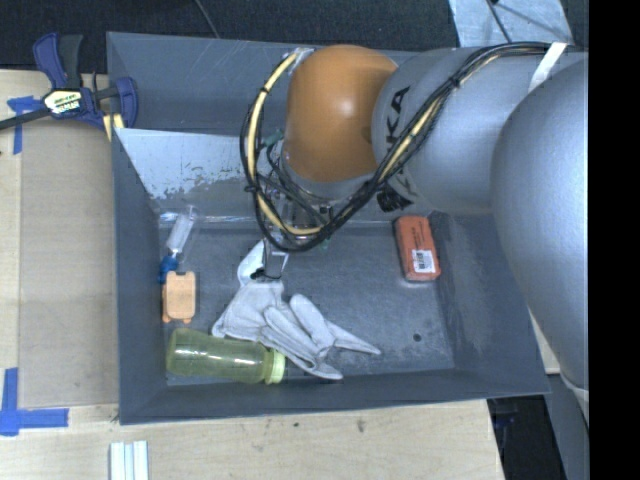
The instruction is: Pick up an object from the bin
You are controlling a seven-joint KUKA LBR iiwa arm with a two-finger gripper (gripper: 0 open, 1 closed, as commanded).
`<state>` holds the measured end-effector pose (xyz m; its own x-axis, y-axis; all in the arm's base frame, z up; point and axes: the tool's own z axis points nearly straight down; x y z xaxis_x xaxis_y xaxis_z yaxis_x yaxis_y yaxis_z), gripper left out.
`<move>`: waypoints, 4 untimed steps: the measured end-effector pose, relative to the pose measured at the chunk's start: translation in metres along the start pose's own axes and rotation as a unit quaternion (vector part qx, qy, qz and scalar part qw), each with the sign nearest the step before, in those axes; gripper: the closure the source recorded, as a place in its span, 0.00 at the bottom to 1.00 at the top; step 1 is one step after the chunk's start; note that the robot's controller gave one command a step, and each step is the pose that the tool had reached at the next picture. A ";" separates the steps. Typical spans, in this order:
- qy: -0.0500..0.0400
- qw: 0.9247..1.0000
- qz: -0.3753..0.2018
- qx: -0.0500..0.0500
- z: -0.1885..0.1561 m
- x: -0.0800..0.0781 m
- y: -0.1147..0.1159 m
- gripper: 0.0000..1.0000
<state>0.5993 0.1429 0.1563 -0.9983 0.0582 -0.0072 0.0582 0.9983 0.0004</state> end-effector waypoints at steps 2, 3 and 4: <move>0.002 1.000 0.020 0.000 0.055 0.029 0.014 0.00; 0.004 1.000 0.011 -0.001 0.064 0.025 -0.002 0.00; 0.003 1.000 0.011 0.001 0.033 0.027 -0.008 0.00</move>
Offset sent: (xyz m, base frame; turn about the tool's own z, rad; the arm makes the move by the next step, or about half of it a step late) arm -0.0326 0.0220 -0.0650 0.0401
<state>0.5723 0.1367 0.1236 -0.9968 0.0799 -0.0008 0.0799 0.9968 -0.0017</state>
